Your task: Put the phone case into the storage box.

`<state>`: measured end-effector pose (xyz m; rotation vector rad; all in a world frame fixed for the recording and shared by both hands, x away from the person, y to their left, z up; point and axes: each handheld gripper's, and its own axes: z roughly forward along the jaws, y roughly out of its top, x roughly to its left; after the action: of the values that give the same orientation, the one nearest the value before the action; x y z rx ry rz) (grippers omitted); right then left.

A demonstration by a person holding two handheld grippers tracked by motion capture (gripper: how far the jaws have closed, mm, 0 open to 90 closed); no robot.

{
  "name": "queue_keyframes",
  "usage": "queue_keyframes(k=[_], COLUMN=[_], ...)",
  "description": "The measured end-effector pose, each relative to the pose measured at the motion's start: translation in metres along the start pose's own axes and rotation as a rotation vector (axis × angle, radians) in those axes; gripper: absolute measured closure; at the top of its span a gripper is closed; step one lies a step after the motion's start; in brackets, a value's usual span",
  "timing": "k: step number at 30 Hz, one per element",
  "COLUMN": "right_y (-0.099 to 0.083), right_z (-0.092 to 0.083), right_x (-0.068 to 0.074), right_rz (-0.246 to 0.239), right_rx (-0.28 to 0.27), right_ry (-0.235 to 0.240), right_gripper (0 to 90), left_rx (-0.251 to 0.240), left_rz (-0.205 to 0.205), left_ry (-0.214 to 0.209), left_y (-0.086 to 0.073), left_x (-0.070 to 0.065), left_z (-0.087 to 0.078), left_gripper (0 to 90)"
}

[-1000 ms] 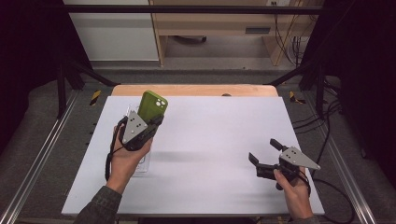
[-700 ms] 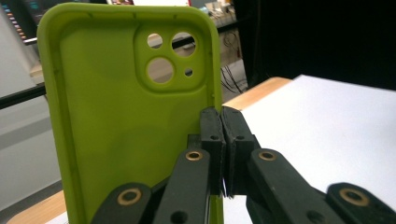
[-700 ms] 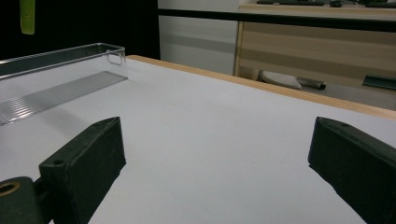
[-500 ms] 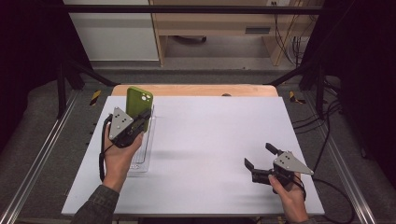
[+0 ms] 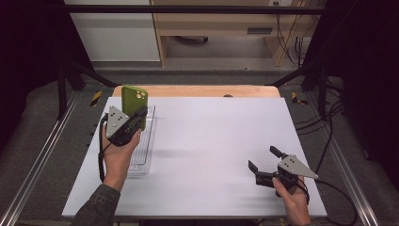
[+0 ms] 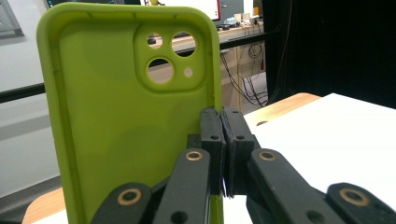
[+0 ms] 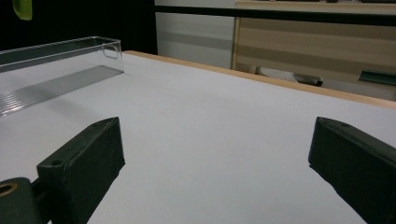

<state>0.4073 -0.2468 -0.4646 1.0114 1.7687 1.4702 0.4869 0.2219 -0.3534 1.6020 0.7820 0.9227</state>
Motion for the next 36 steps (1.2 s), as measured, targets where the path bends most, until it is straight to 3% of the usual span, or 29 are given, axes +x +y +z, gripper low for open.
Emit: queue_keyframes(k=[15,29,36], right_y=[-0.001,-0.001,-0.001], right_z=[-0.001,-0.002,-0.001], right_x=[0.001,0.000,0.002], right_rz=[0.012,0.019,0.011], right_rx=[-0.006,-0.013,-0.015], right_ry=[0.005,0.003,0.003], right_gripper=[2.9,2.8,2.8], left_rx=[-0.003,-0.012,-0.013], left_rz=[-0.063,-0.045,-0.069], left_ry=[0.013,0.027,0.040], left_y=[0.001,0.014,0.016], left_x=[0.005,0.007,0.013], left_z=[0.009,0.024,0.035], left_gripper=[87.7,87.6,87.7])
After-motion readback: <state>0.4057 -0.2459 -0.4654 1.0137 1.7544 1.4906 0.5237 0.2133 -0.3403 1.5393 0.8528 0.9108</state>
